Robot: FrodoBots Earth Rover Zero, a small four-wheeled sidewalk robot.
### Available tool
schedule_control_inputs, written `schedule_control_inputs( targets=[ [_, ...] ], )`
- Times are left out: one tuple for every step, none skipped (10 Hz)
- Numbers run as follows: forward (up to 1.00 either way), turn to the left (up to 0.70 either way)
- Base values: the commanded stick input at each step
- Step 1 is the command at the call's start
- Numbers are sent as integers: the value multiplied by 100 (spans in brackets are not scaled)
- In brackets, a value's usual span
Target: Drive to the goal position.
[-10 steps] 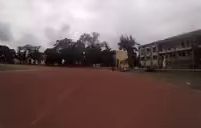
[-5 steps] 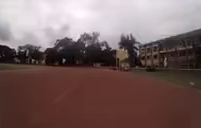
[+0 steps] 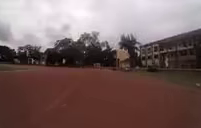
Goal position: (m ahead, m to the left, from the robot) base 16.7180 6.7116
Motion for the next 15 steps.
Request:
schedule_control_inputs(
  targets=[
    [50,0],
    [50,0],
    [50,0],
    [50,0],
    [50,0],
    [50,0],
    [50,0],
    [50,0],
    [50,0],
    [50,0],
    [50,0],
    [50,0],
    [50,0],
    [50,0],
    [50,0]
  ],
)
